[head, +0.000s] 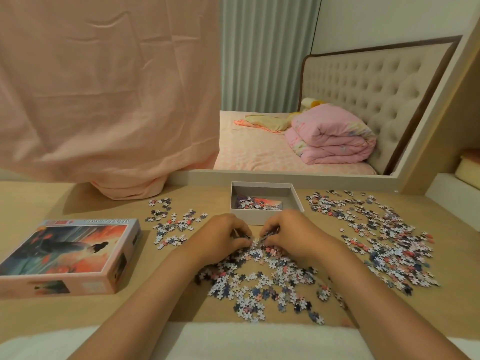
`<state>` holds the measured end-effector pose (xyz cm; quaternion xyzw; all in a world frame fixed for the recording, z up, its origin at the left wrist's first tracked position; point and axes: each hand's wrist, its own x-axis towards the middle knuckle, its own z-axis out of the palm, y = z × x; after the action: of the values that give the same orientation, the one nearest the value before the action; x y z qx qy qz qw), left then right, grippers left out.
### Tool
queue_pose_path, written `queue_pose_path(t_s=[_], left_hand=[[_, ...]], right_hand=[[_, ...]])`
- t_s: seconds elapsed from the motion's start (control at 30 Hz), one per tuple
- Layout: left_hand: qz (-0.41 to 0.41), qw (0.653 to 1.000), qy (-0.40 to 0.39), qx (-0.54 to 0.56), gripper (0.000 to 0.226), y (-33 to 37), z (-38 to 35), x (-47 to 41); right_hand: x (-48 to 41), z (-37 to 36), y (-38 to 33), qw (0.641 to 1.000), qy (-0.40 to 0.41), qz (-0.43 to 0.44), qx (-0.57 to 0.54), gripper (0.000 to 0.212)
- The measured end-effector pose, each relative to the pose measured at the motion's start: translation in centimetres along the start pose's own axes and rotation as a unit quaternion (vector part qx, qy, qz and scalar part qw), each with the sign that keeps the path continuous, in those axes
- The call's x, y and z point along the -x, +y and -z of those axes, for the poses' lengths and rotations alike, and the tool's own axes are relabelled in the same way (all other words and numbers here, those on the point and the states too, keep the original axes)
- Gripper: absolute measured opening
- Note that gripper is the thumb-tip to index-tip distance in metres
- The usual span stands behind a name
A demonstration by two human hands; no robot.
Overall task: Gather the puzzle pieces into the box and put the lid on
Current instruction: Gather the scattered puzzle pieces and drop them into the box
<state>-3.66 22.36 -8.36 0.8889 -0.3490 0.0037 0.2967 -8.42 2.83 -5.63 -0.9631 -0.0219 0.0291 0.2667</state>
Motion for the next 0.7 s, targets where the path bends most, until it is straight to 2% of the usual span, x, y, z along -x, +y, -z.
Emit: queue_pose_path(t_s=[0.13, 0.4, 0.5, 0.57, 0.7], left_hand=[[0.037, 0.996, 0.028, 0.074, 0.014, 0.1, 1.4, -2.0], [0.045, 0.993, 0.081, 0.066, 0.015, -0.6, 2.2, -8.9], [0.031, 0.998, 0.05, 0.031, 0.023, -1.1, 1.3, -10.0], [0.011, 0.999, 0.032, -0.001, 0.025, -1.4, 1.0, -10.0], [-0.016, 0.998, 0.051, -0.027, 0.015, -1.8, 0.7, -9.8]], right_hand=[[-1.0, 2.1, 0.2, 0.996, 0.042, -0.006, -0.074, 0.009], [-6.3, 4.7, 1.2, 0.989, 0.137, 0.006, -0.055, 0.018], [-7.6, 4.1, 1.9, 0.996, 0.09, 0.005, -0.017, 0.029], [-7.8, 3.7, 2.3, 0.999, 0.047, 0.012, -0.011, 0.025], [-8.1, 3.2, 3.1, 0.995, 0.096, -0.006, 0.004, 0.008]])
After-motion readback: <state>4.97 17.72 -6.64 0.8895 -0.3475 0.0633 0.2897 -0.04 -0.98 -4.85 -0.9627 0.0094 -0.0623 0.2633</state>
